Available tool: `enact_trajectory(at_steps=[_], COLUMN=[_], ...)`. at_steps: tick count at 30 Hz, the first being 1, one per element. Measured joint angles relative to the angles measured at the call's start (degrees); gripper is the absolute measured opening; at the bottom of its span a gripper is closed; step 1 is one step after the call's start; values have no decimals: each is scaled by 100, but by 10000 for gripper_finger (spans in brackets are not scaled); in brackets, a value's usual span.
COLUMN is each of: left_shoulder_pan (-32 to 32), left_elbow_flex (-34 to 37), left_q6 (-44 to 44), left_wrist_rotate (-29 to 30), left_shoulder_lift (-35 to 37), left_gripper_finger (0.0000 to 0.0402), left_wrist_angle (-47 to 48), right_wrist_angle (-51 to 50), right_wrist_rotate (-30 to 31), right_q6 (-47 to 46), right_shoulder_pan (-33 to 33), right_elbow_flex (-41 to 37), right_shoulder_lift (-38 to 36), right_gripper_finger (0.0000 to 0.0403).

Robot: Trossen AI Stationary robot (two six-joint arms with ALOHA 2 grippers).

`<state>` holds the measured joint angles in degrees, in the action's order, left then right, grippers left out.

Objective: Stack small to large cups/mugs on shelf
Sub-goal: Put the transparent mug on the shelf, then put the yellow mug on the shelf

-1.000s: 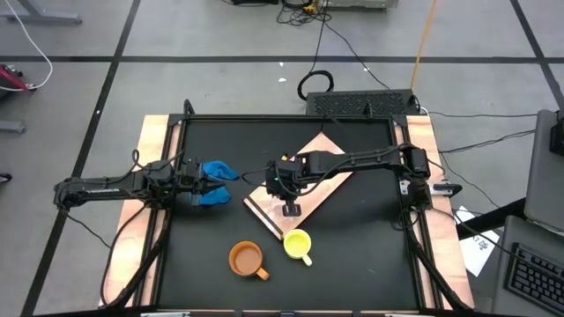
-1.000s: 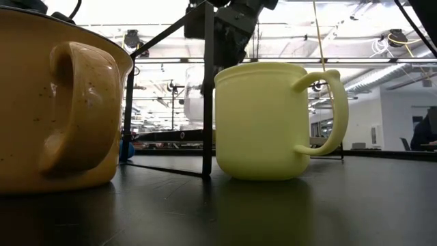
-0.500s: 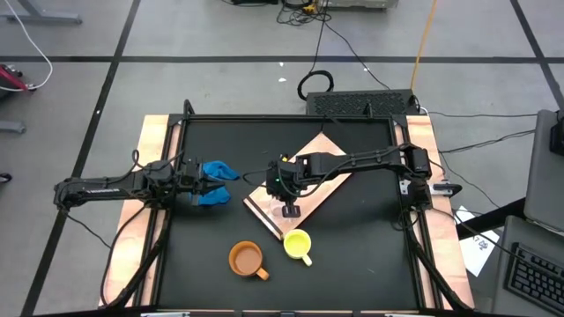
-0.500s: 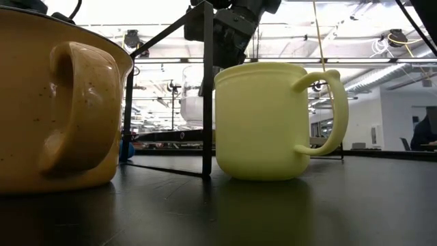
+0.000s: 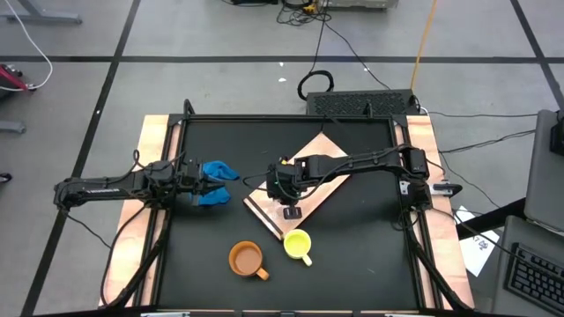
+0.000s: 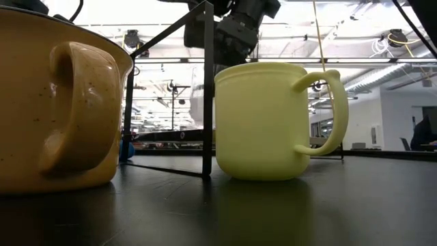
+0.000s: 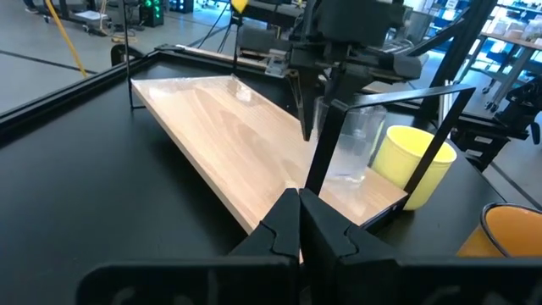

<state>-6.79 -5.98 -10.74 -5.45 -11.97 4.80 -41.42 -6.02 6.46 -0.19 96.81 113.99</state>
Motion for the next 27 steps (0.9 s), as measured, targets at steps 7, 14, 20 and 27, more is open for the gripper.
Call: enact_trajectory(at_steps=[7, 14, 20, 27], left_shoulder_pan=[2, 2, 0, 1], left_elbow_flex=[0, 0, 0, 0], left_q6=[0, 1, 0, 2], left_wrist_rotate=[0, 0, 0, 0], left_shoulder_lift=[-1, 0, 0, -1], left_gripper_finger=[3, 3, 3, 3], left_wrist_angle=[20, 16, -11, -33], right_wrist_angle=[81, 121, 102, 45], right_wrist_rotate=[0, -2, -2, -2], right_q6=[2, 16, 20, 429], right_shoulder_pan=[28, 68, 70, 69], right_elbow_flex=[10, 23, 23, 25], right_shoulder_lift=[-60, -197, -597, -1305], right_gripper_finger=[92, 106, 111, 89])
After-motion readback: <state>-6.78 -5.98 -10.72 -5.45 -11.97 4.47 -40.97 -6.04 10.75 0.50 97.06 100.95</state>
